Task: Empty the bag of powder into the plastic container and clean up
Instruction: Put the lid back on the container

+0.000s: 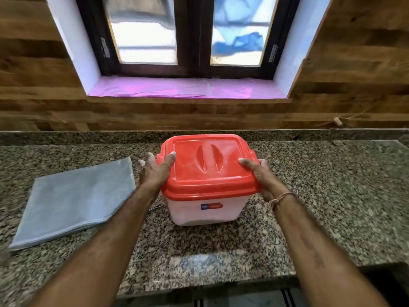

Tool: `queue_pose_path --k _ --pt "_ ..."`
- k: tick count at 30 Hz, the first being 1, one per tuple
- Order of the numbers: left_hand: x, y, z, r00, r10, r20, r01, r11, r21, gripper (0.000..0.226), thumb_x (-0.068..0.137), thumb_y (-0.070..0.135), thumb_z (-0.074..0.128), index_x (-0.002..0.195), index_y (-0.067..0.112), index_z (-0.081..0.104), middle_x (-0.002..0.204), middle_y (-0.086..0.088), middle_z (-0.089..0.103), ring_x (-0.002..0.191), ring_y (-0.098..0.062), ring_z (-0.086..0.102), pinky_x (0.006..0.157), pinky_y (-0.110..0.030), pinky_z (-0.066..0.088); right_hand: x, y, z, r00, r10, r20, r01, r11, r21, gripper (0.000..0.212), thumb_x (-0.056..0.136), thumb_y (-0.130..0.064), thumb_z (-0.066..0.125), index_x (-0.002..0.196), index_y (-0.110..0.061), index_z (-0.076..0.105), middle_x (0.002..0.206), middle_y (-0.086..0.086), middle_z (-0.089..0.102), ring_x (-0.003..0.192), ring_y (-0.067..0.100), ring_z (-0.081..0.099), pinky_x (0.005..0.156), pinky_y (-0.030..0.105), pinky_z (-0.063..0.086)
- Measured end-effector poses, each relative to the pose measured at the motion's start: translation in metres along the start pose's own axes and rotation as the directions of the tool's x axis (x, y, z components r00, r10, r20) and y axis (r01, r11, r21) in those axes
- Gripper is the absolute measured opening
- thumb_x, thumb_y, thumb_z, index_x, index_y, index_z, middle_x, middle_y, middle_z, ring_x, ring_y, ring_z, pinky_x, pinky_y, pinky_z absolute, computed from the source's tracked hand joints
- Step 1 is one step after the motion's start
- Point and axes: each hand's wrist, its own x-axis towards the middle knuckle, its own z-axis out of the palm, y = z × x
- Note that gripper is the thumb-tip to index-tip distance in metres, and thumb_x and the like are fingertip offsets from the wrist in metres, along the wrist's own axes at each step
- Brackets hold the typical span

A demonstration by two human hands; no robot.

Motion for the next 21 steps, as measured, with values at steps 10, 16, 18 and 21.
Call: queue_pose_path --k 10,16,18,21 --pt "-0.017 -0.003 -0.012 0.996 -0.07 -0.06 0.056 0.977 -0.207 0.097 0.07 0.065 0.081 0.134 -0.001 0.054 0.118 -0.017 0.071 0.083 -0.026 0.07 0.058 -0.029 0.055 -0.012 0.006 0.012 0.876 -0.31 -0.368 0.155 0.906 -0.394 0.083 0.057 -0.072 0.08 0.115 -0.015 0.061 0.108 0.009 0.07 0.086 0.026 0.074 0.07 0.046 0.066" --pt "-0.027 -0.002 -0.01 0.991 0.113 -0.077 -0.111 0.993 0.028 0.069 0.093 0.057 0.062 0.136 0.005 0.051 0.118 -0.017 0.068 0.085 -0.022 0.063 0.052 -0.026 0.045 -0.018 0.002 0.007 0.929 -0.324 -0.179 0.217 0.868 -0.447 0.052 0.093 -0.051 0.065 0.128 -0.019 0.045 0.115 0.01 0.064 0.089 0.026 0.073 0.072 0.046 0.065" --pt "-0.031 -0.001 -0.009 0.985 0.165 -0.043 -0.158 0.978 0.136 0.067 0.1 0.055 0.05 0.145 0.006 0.042 0.128 -0.019 0.063 0.091 -0.024 0.062 0.057 -0.026 0.044 -0.018 0.0 0.01 0.916 -0.383 -0.123 0.216 0.726 -0.653 0.051 0.102 -0.05 0.048 0.145 -0.023 0.042 0.112 0.009 0.065 0.089 0.025 0.071 0.077 0.046 0.064" --pt "-0.035 0.002 -0.006 0.979 0.205 -0.008 -0.195 0.94 0.281 0.07 0.106 0.049 0.035 0.16 0.007 0.018 0.151 -0.024 0.047 0.124 -0.036 0.058 0.086 -0.038 0.049 -0.012 -0.007 0.015 0.9 -0.428 -0.08 0.142 0.463 -0.875 0.062 0.107 -0.048 0.031 0.16 -0.018 0.025 0.119 0.018 0.064 0.099 0.031 0.066 0.088 0.047 0.057"
